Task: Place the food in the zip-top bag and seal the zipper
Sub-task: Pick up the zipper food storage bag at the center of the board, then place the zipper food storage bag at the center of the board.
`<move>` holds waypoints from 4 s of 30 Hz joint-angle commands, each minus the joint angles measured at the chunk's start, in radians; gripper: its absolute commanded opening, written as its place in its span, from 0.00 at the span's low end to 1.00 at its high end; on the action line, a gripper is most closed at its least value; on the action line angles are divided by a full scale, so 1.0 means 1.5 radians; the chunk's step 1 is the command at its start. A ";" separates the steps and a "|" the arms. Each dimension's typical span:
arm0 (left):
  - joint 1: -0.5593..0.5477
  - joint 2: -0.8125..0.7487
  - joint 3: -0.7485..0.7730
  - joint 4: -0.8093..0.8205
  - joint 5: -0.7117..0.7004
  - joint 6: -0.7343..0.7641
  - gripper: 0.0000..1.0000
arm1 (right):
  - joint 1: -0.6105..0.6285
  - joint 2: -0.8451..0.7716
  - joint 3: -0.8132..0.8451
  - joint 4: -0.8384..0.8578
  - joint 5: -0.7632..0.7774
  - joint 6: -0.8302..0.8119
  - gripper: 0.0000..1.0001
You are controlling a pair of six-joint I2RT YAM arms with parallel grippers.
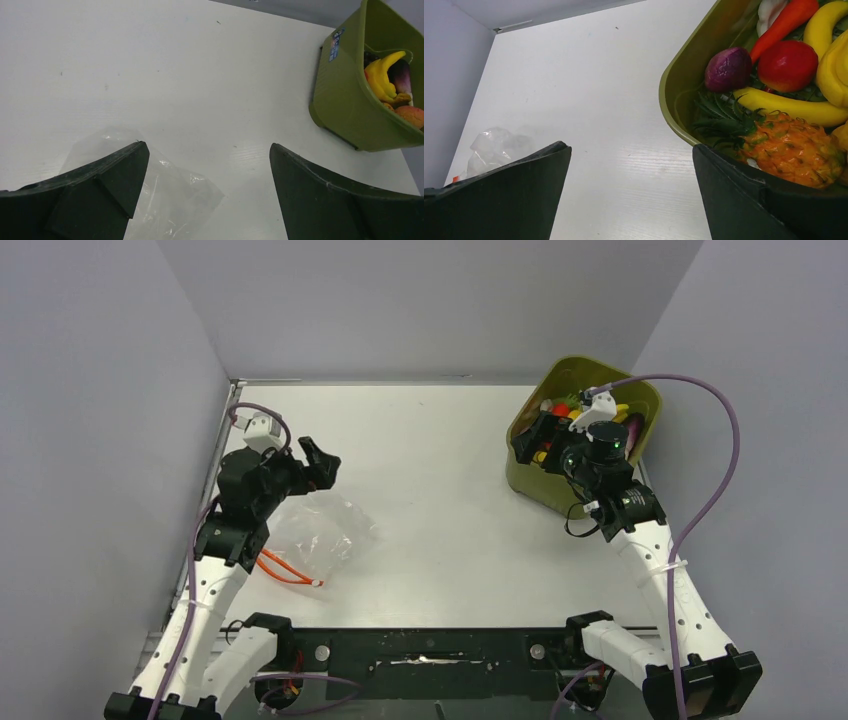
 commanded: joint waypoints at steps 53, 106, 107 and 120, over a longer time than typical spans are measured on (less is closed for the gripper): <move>-0.002 0.223 -0.065 -0.023 -0.157 -0.214 0.73 | 0.002 -0.008 -0.033 0.033 0.000 -0.036 0.98; -0.017 0.187 -0.087 0.207 0.120 -0.225 0.00 | 0.424 0.318 0.082 0.180 -0.012 0.110 0.74; -0.017 0.189 -0.087 0.206 0.121 -0.223 0.00 | 0.426 0.319 0.084 0.182 -0.014 0.109 0.72; -0.016 0.191 -0.089 0.194 0.107 -0.221 0.00 | 0.444 0.375 0.136 0.133 0.016 0.057 0.84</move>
